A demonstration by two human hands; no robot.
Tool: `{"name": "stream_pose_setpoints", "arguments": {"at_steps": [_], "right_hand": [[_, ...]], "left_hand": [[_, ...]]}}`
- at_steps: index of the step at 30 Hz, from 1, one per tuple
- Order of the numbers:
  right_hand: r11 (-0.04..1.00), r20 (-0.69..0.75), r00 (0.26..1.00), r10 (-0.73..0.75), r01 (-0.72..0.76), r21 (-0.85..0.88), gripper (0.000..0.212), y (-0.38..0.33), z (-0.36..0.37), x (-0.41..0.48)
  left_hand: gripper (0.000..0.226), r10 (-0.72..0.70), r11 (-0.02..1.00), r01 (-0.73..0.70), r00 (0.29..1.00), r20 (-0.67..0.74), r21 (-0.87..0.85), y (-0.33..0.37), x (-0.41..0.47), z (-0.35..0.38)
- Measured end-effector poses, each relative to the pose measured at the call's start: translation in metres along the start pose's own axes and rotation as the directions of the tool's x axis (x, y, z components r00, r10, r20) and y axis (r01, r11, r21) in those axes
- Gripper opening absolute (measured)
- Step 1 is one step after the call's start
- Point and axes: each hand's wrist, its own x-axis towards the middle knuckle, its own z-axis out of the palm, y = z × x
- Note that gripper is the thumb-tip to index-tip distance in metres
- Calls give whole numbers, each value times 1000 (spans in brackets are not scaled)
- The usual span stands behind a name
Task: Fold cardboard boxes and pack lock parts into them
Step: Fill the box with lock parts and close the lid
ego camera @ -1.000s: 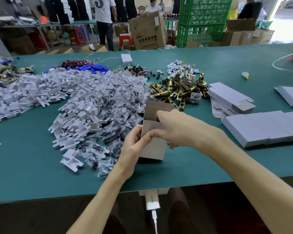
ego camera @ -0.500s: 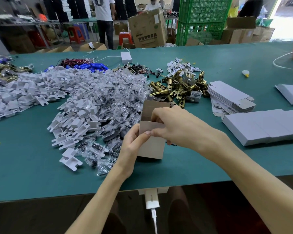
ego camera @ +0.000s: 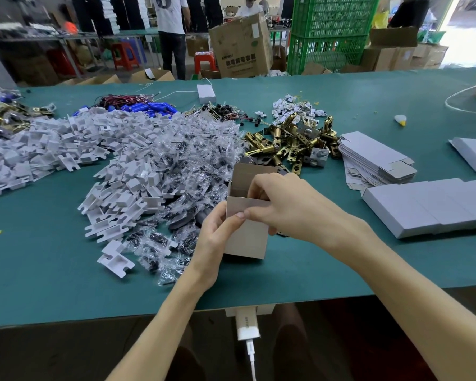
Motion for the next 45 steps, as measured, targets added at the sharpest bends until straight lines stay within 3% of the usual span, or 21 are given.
{"name": "stream_pose_setpoints", "arguments": {"at_steps": [10,16,21,27,31,38,45], "right_hand": [[992,108,993,57,-44,-116,37,1,0,4],[994,58,995,80,-75,-83,25,-4,0,1],[997,28,997,69,-67,-44,31,-2,5,2],[976,38,999,35,-26,-217,38,2,7,2],[989,60,998,31,-22,-145,35,3,7,4],[999,-38,999,29,-28,16,23,2,8,3],[999,86,996,26,-28,23,28,-1,8,3]], "left_hand": [[51,12,1000,-12,1000,-1,21,2,0,1],[55,4,1000,-4,1000,2,24,3,-1,1],[56,7,1000,-6,1000,-8,27,3,-1,1],[56,19,999,-18,1000,-6,50,4,-1,3],[57,10,999,-10,1000,-10,39,4,-2,3],[58,2,999,-1,1000,-20,36,4,-2,2],[45,-1,999,2,1000,-8,38,4,-2,2]]}}
